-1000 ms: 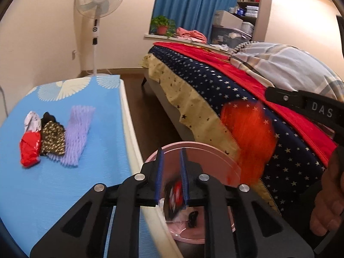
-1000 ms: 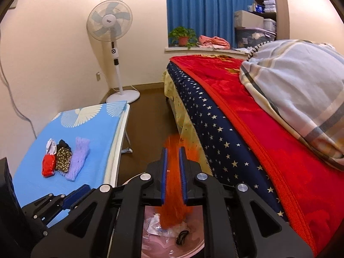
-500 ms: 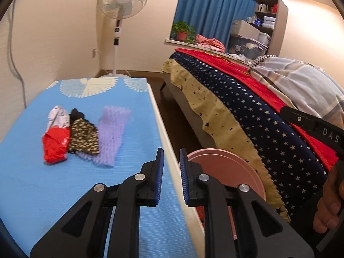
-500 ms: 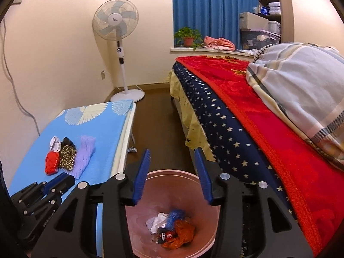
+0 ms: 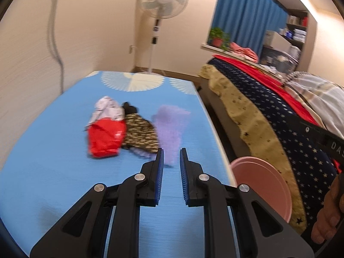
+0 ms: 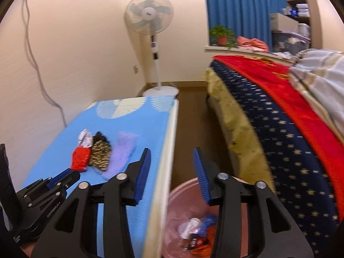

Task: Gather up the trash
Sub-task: 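Move the left gripper to the red plastic bag while the right gripper moves to the purple foam net, then close the left gripper on the red bag while the right gripper grasps the purple foam net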

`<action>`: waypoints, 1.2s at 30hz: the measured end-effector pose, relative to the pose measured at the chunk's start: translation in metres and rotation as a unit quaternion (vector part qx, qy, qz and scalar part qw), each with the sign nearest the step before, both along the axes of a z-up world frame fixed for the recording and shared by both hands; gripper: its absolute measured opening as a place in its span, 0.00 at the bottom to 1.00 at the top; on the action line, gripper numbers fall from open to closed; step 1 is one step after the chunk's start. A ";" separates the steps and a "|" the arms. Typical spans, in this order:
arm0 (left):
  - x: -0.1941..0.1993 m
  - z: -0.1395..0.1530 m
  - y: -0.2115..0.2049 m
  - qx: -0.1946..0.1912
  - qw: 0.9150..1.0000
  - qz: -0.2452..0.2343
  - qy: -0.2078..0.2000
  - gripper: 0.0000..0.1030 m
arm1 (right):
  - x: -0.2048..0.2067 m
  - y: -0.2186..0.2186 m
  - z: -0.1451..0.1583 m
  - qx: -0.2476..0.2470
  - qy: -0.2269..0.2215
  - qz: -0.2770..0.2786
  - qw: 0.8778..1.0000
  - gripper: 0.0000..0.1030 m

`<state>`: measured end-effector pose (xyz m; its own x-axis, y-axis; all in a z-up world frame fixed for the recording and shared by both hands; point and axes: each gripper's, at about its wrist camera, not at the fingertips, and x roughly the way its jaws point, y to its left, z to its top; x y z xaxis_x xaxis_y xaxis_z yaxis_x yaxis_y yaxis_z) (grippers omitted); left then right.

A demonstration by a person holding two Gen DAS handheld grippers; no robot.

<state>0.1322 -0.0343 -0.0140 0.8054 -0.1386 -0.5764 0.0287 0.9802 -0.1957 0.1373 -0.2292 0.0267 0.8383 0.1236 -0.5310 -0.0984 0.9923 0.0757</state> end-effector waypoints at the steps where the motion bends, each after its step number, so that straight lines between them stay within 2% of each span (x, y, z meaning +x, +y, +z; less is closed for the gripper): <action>1: 0.002 -0.001 0.005 -0.001 1.000 0.008 0.002 0.15 | 0.003 0.004 -0.003 0.004 0.002 0.007 1.000 0.34; 7: 0.009 -0.010 0.035 -0.004 0.998 0.061 0.010 0.15 | 0.030 0.034 -0.019 0.026 0.017 0.038 0.999 0.25; 13: 0.021 -0.017 0.060 -0.002 0.995 0.102 0.014 0.16 | 0.053 0.062 -0.042 0.037 0.037 0.065 0.997 0.24; 19: 0.040 -0.028 0.078 -0.004 0.991 0.128 0.026 0.29 | 0.076 0.078 -0.066 0.055 0.069 0.077 0.993 0.25; 22: 0.050 -0.034 0.083 -0.006 0.990 0.137 0.033 0.43 | 0.087 0.084 -0.080 0.071 0.093 0.077 0.990 0.29; 25: 0.060 -0.040 0.086 -0.011 0.990 0.137 0.043 0.60 | 0.096 0.089 -0.094 0.080 0.113 0.077 0.987 0.29; 26: 0.064 -0.042 0.086 -0.011 0.989 0.138 0.047 0.69 | 0.100 0.092 -0.100 0.080 0.121 0.077 0.986 0.33; 28: 0.070 -0.047 0.087 -0.013 0.989 0.138 0.056 0.77 | 0.104 0.097 -0.109 0.082 0.133 0.078 0.985 0.35; 36: 0.088 -0.061 0.090 -0.034 0.987 0.130 0.090 0.82 | 0.110 0.105 -0.119 0.079 0.153 0.079 0.982 0.34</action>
